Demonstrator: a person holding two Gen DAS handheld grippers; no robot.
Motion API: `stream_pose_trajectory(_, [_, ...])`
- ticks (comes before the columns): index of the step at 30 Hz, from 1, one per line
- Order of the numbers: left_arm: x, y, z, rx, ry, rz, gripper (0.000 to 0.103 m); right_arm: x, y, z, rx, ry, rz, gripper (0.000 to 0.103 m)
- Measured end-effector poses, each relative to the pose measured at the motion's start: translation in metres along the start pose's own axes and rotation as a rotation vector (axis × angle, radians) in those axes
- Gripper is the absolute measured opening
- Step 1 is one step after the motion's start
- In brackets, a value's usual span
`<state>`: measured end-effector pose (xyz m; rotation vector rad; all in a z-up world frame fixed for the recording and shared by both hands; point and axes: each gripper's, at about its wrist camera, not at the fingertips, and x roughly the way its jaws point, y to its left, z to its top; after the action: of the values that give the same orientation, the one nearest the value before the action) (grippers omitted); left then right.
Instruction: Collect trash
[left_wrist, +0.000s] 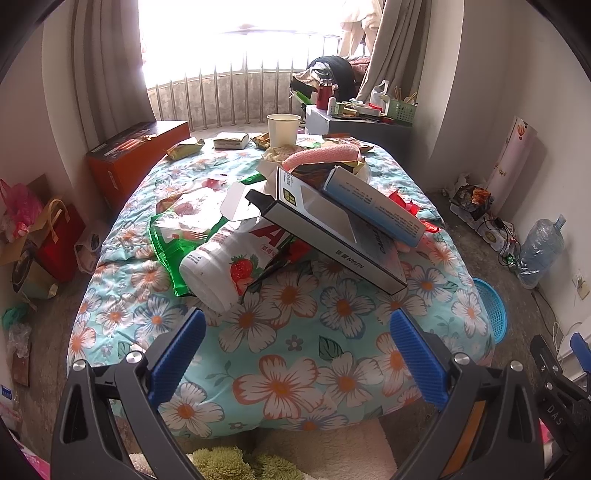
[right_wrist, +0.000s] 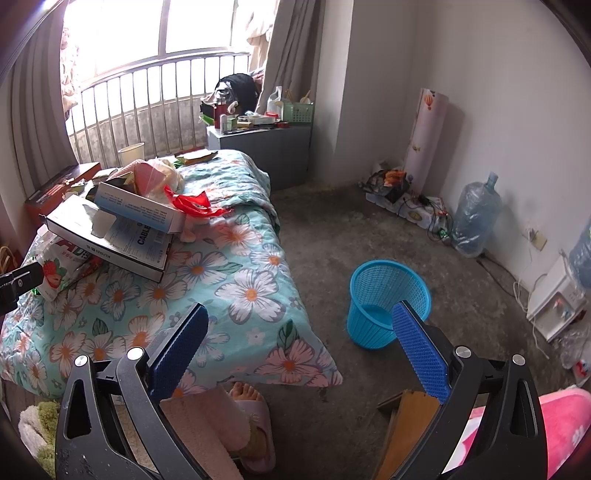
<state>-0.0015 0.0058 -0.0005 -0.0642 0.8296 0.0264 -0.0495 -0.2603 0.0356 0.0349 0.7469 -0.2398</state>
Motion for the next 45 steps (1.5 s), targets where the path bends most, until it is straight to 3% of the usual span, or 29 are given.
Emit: stream_pose_trajectory(45, [0.008,0.011,-0.001,-0.003,0.010,0.006,0.097,0.005,0.011,-0.001,0.003,-0.005,0.005,0.095])
